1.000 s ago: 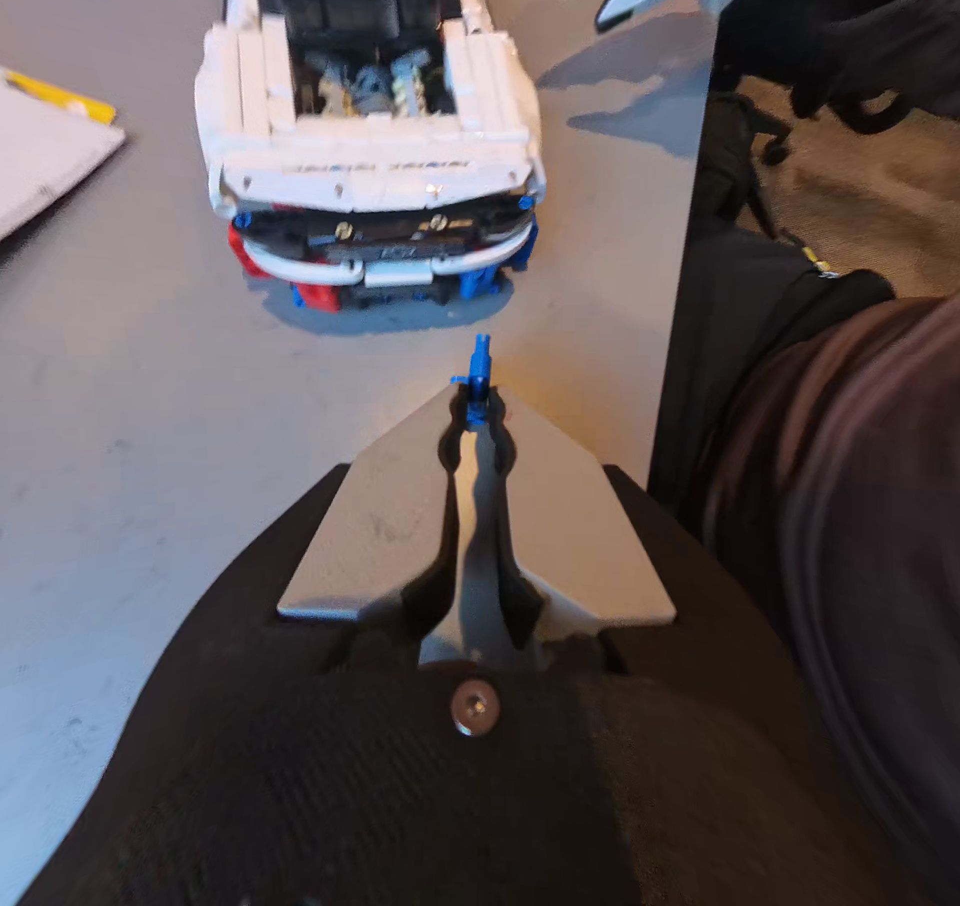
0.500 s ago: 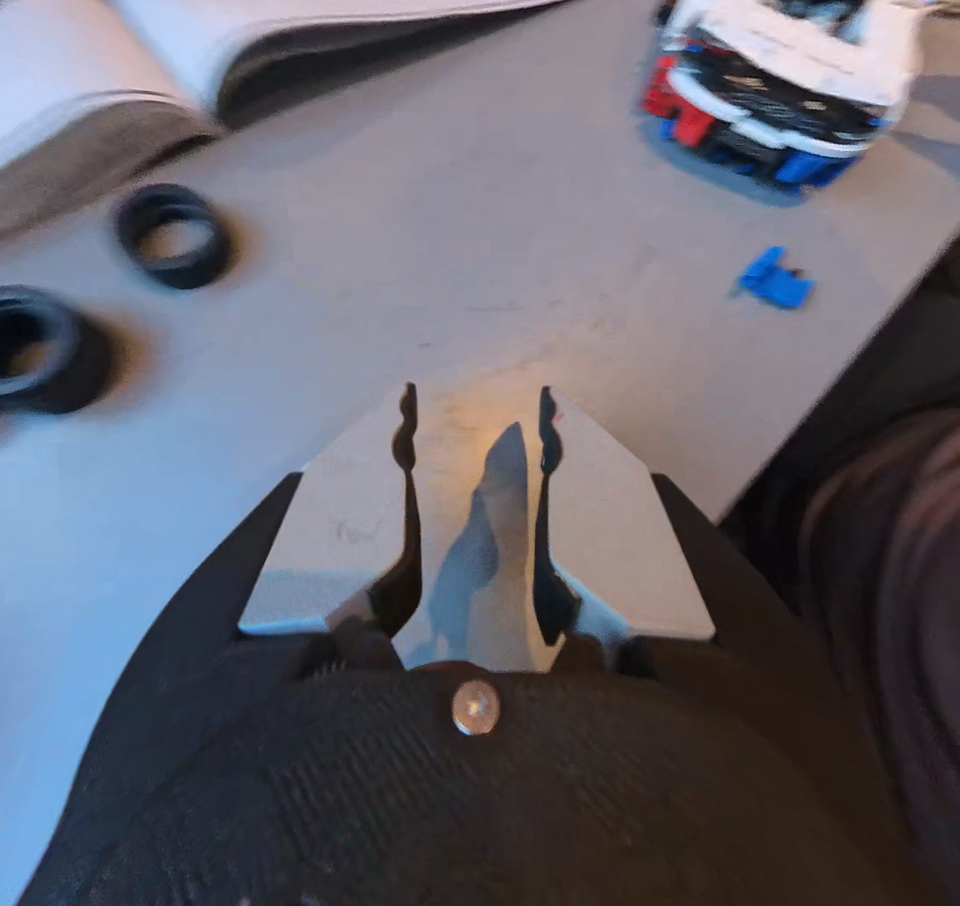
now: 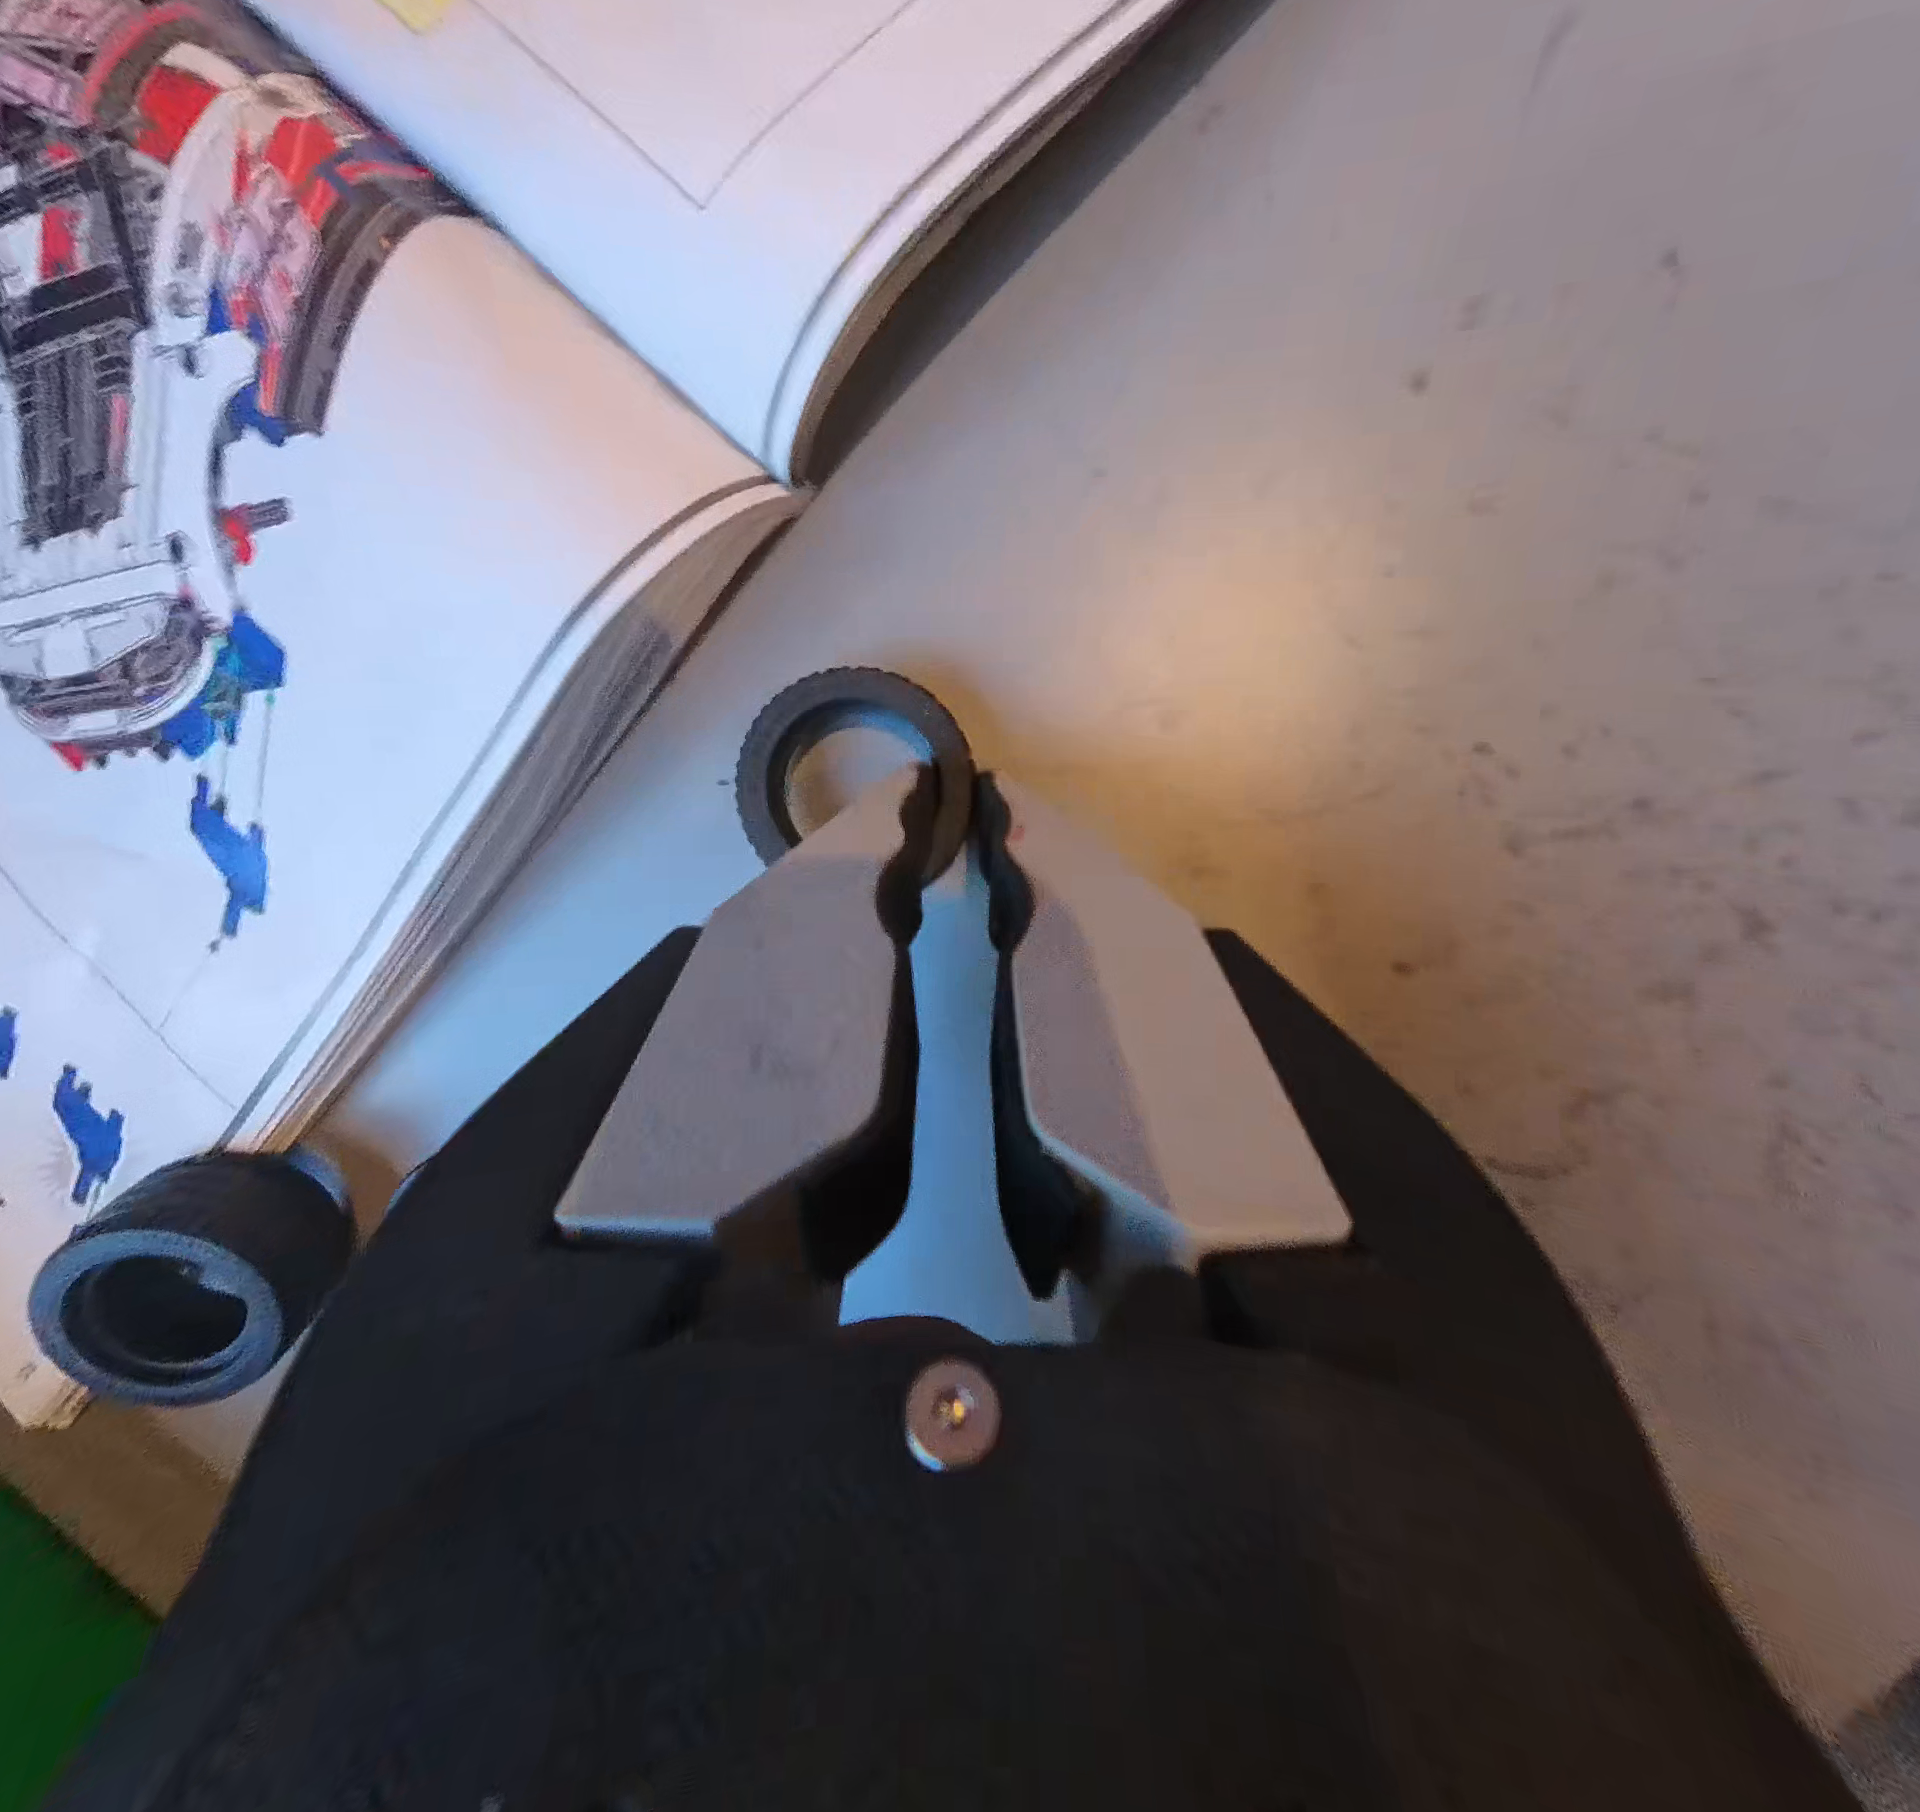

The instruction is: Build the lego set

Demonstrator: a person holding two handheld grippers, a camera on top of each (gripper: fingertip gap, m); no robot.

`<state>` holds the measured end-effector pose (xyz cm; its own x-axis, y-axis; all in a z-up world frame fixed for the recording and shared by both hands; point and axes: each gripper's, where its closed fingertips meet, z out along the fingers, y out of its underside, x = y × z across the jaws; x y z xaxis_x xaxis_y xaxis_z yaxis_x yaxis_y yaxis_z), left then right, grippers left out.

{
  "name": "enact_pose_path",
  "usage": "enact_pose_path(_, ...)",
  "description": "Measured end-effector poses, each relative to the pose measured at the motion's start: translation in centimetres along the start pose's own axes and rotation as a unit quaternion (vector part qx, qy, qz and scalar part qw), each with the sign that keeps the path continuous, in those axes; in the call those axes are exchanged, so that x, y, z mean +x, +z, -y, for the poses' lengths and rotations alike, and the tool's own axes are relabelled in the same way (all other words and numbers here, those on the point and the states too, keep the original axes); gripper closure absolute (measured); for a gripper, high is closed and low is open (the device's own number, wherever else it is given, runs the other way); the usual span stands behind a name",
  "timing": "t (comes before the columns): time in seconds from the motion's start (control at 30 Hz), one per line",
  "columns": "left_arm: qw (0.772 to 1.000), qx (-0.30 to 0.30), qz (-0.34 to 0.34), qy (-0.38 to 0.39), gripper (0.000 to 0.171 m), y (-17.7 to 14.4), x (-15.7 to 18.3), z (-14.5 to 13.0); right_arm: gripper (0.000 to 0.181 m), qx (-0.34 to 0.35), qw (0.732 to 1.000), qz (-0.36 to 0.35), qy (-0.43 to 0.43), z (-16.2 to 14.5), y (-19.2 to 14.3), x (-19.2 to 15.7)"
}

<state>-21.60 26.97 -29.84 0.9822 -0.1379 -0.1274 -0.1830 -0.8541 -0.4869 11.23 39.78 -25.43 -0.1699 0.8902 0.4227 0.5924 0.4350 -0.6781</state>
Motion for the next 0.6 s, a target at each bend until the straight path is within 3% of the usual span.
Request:
enact_pose_path(0.07,1.0,-0.001,-0.018,0.01,0.168,-0.2,1.6,0.0,0.129,0.0,1.0,-0.008,-0.022,0.3,0.5,-0.3)
enact_pose_path(0.2,0.993,0.011,-0.094,0.071,0.168,-1.3,8.1,-0.1,0.128,-0.026,0.983,-0.049,-0.176,1.3,1.7,-0.3)
enact_pose_path(0.3,0.995,0.033,-0.053,0.076,0.156,-1.9,10.1,-0.2,0.129,-0.056,0.956,-0.085,-0.276,1.1,3.1,-0.5)
enact_pose_path(0.43,0.994,0.106,-0.016,0.01,0.146,-5.5,10.8,-1.6,0.137,-0.039,0.938,-0.123,-0.323,1.5,4.1,-1.2)
enact_pose_path(0.5,0.991,0.124,-0.014,-0.048,0.143,-7.2,10.0,-3.9,0.137,-0.032,0.939,-0.125,-0.319,1.7,4.4,-1.1)
enact_pose_path(0.6,0.989,0.098,0.014,-0.112,0.142,-8.0,7.3,-8.3,0.137,-0.026,0.946,-0.119,-0.3,1.8,4.8,-0.9)
